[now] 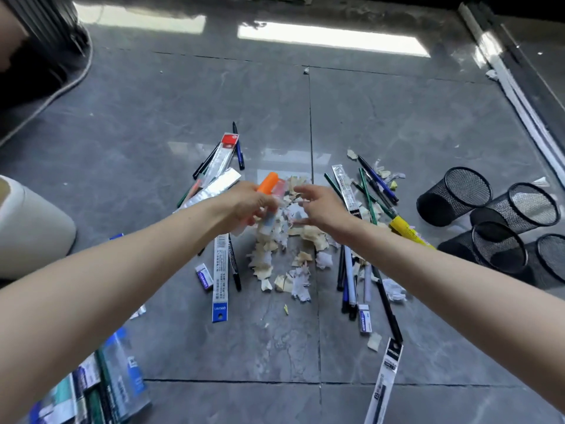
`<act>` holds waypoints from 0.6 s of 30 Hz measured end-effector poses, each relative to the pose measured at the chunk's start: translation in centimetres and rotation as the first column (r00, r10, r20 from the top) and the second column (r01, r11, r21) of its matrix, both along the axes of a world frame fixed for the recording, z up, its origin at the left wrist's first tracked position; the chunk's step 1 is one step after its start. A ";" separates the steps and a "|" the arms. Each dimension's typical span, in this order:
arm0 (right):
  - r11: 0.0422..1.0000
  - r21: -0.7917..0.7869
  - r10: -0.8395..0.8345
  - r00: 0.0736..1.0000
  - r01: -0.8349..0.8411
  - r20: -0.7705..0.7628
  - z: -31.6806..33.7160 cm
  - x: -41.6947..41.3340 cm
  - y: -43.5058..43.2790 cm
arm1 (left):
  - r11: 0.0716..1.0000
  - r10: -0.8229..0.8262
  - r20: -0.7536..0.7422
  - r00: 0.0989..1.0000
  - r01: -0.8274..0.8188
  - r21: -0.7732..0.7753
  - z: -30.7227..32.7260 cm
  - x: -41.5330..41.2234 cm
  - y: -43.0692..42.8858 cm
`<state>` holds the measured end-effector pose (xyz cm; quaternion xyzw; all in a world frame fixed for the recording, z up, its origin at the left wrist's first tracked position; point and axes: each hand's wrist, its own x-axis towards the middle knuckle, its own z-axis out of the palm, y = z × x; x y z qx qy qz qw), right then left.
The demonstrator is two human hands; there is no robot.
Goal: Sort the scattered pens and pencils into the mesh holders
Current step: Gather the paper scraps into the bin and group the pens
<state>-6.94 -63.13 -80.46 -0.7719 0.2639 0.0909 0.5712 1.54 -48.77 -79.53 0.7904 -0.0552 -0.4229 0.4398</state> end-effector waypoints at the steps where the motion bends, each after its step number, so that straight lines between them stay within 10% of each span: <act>1: 0.958 -0.264 0.118 0.993 -0.113 0.003 -0.6 0.4 -0.4 | 0.997 0.061 0.037 0.997 -0.063 0.053 -0.5 0.6 0.3; 3: 0.827 -0.509 0.244 0.968 -0.238 -0.056 -1.7 1.5 -1.5 | 0.984 0.099 0.177 0.979 -0.123 0.132 -1.6 1.9 0.8; 12: 0.507 -0.665 0.476 0.822 -0.548 -0.314 -5.9 4.4 -3.7 | 0.901 -0.344 0.555 0.758 0.098 0.423 -3.7 5.5 -3.4; 18: 0.597 -0.563 0.630 0.769 -0.571 -0.113 -5.7 -0.6 -0.1 | 0.899 -0.378 0.603 0.703 0.124 0.420 -5.3 6.7 -7.3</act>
